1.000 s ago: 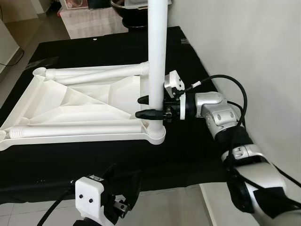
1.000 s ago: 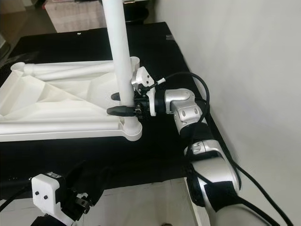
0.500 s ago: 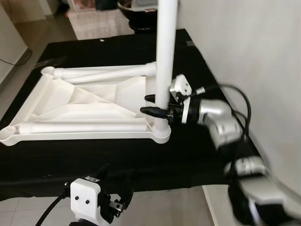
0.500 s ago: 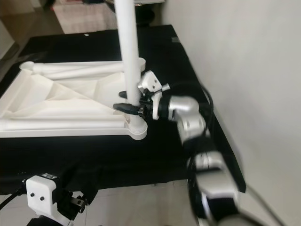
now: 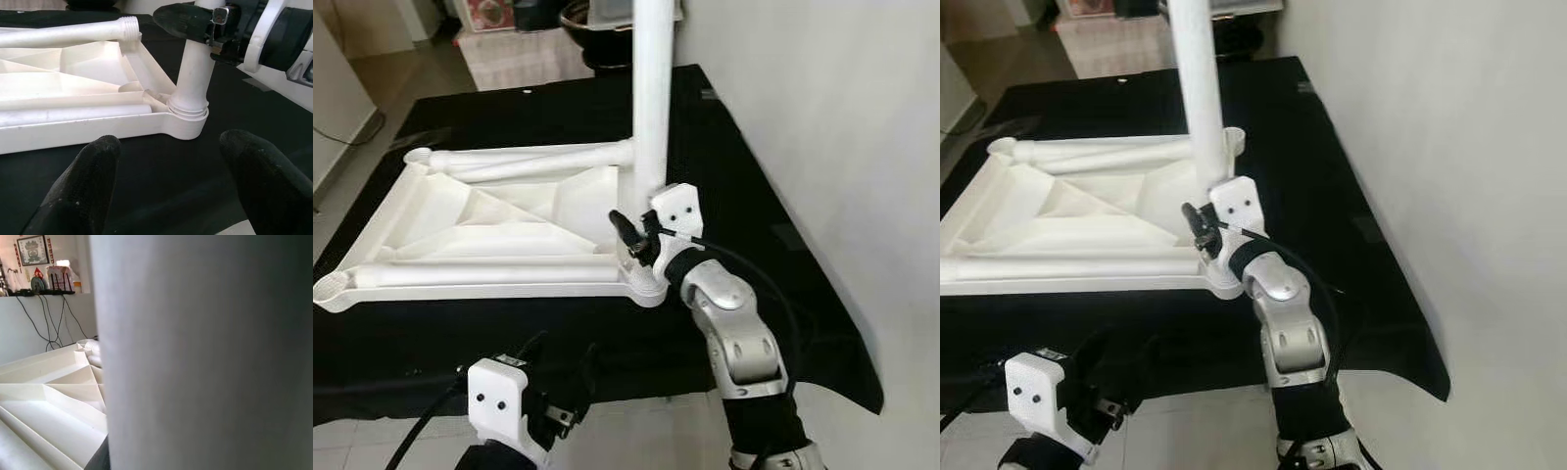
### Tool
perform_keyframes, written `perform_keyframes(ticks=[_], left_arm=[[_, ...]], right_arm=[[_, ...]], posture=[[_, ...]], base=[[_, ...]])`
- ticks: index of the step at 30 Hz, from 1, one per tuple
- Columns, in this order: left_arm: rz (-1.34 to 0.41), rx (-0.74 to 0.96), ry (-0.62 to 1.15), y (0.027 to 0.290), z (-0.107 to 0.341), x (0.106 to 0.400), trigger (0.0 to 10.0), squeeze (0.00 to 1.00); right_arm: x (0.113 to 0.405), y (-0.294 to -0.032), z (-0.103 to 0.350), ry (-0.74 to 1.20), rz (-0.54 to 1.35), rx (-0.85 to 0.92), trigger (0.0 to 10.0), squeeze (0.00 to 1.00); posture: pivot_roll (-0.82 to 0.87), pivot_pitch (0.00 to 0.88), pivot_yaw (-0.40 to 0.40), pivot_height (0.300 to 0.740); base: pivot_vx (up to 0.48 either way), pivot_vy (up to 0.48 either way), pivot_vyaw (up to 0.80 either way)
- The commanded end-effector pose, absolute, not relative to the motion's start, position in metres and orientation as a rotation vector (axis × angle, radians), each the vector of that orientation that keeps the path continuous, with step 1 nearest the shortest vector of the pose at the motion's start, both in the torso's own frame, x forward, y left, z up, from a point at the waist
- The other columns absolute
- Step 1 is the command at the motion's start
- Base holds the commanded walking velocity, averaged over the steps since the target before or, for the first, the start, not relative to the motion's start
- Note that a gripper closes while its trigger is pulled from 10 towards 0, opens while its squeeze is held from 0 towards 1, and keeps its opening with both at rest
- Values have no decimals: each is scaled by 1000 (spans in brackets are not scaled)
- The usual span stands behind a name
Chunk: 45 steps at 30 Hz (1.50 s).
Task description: Building children table
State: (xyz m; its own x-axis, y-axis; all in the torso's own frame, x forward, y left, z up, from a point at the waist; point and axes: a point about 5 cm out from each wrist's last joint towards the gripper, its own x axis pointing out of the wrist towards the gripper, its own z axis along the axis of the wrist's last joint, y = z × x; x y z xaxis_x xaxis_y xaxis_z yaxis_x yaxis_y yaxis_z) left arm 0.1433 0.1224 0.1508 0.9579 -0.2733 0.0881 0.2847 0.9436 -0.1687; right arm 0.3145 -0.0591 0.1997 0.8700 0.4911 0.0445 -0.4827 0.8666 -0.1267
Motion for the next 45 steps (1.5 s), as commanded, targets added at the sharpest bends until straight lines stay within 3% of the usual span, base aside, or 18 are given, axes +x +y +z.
perform_keyframes(ticks=[1,4,5,10,14,15,16,21,22,26,27,29,30,37,45], left_arm=[[-271,-187,-47,125,147,142,10000,0],[-275,-191,-49,125,148,141,10000,0],[-277,-193,-50,124,148,141,10000,0],[-281,-197,-50,123,148,140,10000,0],[-284,-202,-50,121,149,139,10000,0],[-284,-202,-49,121,150,138,10000,0],[-284,-203,-49,121,150,138,10000,0],[-285,-203,-49,120,151,137,10000,0],[-283,-202,-49,120,151,136,10000,0],[-280,-200,-48,120,152,134,10000,0],[-279,-200,-47,119,153,134,10000,0],[-279,-199,-47,119,153,134,10000,0],[-279,-200,-47,119,153,133,10000,0],[-280,-202,-47,119,154,134,10000,0],[-281,-211,-53,118,153,136,10000,0]], right_arm=[[311,-46,180,76,522,-91,10000,0],[313,-45,198,38,596,-70,10000,0],[317,-45,207,5,651,-54,10000,1000],[321,-43,224,-70,799,-48,10000,1000],[319,-47,249,-187,1224,-129,10000,1000],[318,-50,250,-190,1309,-153,10000,933],[317,-54,248,-188,1400,-205,10000,753],[315,-58,246,-178,1491,-270,10000,753],[324,-60,250,-165,1495,-258,10000,0],[351,-63,262,-143,1482,-204,10000,0],[352,-63,263,-138,1518,-187,1020,0],[352,-64,263,-136,1547,-176,1020,0],[353,-65,263,-132,1581,-170,0,0],[355,-69,261,-121,1622,-159,0,0],[346,-93,227,-109,1333,-31,0,0]], posture=[[86,143,41,740],[83,150,37,740],[83,153,36,740],[89,158,33,740],[99,169,27,740],[99,169,27,740],[103,172,27,740],[106,176,27,740],[116,183,25,740],[123,189,24,740],[126,192,24,740],[126,192,24,740],[126,192,24,740],[124,195,22,740],[92,190,22,740]], base=[[0,0,0],[0,0,0],[0,0,0],[0,0,0],[0,0,0],[0,0,0],[0,0,0],[0,0,0],[0,0,0],[0,0,0],[0,0,0],[0,0,0],[0,0,0],[0,0,0],[0,0,0]])
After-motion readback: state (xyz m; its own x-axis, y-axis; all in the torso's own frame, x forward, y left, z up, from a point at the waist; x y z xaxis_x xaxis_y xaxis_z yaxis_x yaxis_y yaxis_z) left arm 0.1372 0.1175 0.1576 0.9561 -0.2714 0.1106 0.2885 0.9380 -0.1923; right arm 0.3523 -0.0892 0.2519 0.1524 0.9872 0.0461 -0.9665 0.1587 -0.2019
